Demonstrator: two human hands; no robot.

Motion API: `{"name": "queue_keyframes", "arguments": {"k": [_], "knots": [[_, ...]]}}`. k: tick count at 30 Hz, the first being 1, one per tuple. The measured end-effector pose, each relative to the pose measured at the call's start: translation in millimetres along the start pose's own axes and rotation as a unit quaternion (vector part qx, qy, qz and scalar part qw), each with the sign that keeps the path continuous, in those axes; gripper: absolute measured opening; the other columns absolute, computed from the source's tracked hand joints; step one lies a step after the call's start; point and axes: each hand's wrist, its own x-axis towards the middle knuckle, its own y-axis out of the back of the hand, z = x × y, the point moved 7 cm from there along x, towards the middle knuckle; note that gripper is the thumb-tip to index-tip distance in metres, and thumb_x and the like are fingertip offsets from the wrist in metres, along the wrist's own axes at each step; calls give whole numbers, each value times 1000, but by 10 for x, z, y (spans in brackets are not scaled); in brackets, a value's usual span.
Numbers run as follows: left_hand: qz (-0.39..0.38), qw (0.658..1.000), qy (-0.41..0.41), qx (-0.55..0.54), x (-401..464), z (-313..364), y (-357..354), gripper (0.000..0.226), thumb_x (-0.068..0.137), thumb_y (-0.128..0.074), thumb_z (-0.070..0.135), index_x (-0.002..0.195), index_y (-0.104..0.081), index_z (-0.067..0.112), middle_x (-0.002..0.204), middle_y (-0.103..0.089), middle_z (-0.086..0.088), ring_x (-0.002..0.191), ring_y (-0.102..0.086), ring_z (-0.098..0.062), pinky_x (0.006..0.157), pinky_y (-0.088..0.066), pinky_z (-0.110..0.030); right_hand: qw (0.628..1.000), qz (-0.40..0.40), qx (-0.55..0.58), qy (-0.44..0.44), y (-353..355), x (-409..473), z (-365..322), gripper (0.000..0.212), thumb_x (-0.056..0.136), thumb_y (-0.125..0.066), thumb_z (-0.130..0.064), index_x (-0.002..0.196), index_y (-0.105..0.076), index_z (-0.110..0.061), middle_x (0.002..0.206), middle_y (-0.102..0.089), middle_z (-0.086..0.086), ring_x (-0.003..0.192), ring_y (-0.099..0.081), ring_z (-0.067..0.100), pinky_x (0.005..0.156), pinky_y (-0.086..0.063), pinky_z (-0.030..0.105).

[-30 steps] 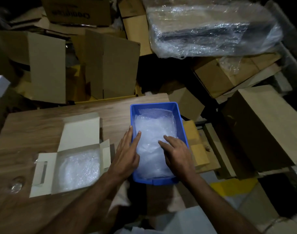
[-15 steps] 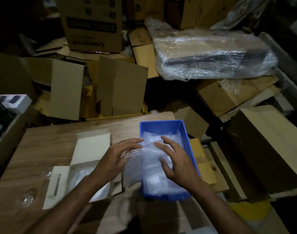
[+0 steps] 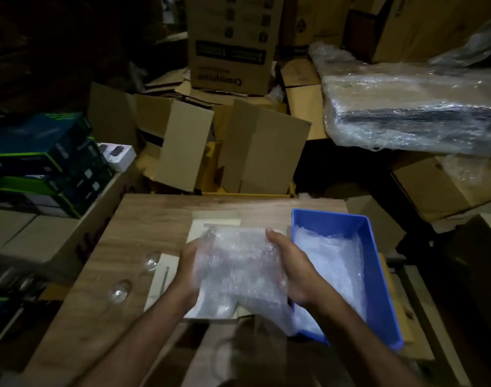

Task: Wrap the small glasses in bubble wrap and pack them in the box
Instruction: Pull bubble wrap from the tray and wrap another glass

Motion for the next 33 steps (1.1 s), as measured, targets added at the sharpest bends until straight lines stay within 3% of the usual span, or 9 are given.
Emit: {"name": "queue_keyframes", "arguments": {"k": [5, 9, 13, 17, 22, 26, 29, 31, 33], "knots": [[-5, 976, 214, -33, 109, -611, 330, 37, 103, -48, 23, 88, -66, -6, 62, -67, -6, 47, -64, -14, 46, -53, -20, 974, -22, 155, -162, -150, 144, 608, 82, 87, -61, -68, 138, -59, -3, 126, -69, 19, 111, -69, 33, 100, -54, 42], [71, 964, 256, -20, 136, -947, 771, 39, 100, -55, 33, 98, -70, -3, 83, -76, -18, 77, -71, -34, 76, -60, -43, 986, -78, 74, -126, -234, 74, 846, 64, 89, -70, -50, 127, -65, 0, 111, -73, 20, 88, -72, 25, 89, -58, 36], [101, 975, 196, 22, 111, -782, 873, 43, 96, -60, 44, 102, -71, 3, 86, -76, -16, 80, -73, -35, 79, -61, -45, 1000, -2, -15, -24, -201, 168, 910, 91, 75, -90, -10, 149, -36, -5, 123, -65, 20, 84, -73, 16, 79, -59, 29], [46, 997, 27, 48, -15, -240, 829, 30, 94, -71, 30, 120, -57, 23, 86, -68, 3, 75, -66, -12, 68, -52, -26, 970, 61, -139, 187, -249, 131, 553, 64, 84, -77, 5, 135, -48, -22, 105, -72, 12, 96, -75, 14, 76, -59, 23], [-159, 976, -42, 139, -136, 52, 855, 66, 74, -85, 2, 133, -63, 24, 130, -67, -5, 116, -66, -29, 97, -57, -36, 941, 6, -249, 229, -373, 131, 334, 60, 79, -80, 8, 134, -62, -10, 120, -72, 10, 107, -72, 24, 91, -59, 32], [-124, 922, -115, 349, -70, 248, 855, 53, 71, -91, 19, 119, -72, 29, 106, -76, 8, 92, -73, -23, 86, -61, -41, 869, 46, -447, 206, -461, 75, 217, 60, 75, -88, -11, 131, -67, -15, 99, -75, -2, 84, -73, 11, 74, -63, 27], [-120, 871, -154, 451, -145, 415, 790, 12, 83, -81, 31, 91, -72, 31, 91, -73, 10, 78, -68, -4, 68, -60, -32, 815, 29, -535, 220, -563, 65, 159, 17, 81, -84, -26, 98, -78, -27, 80, -72, -9, 69, -69, 6, 65, -61, 33], [-97, 875, -149, 451, -142, 537, 878, 15, 85, -77, 42, 87, -65, 32, 99, -62, 9, 85, -62, -6, 59, -55, -25, 809, -17, -535, 242, -619, 51, 90, 26, 87, -79, -28, 64, -69, -34, 58, -61, -13, 54, -56, 3, 53, -47, 29], [-119, 914, -118, 369, -88, 598, 1004, 33, 78, -78, 52, 99, -70, 27, 113, -59, 11, 101, -62, -6, 75, -59, -28, 845, -55, -470, 250, -693, -6, -36, 23, 93, -74, -27, 70, -71, -23, 66, -66, -6, 64, -63, 7, 59, -49, 26]]}}
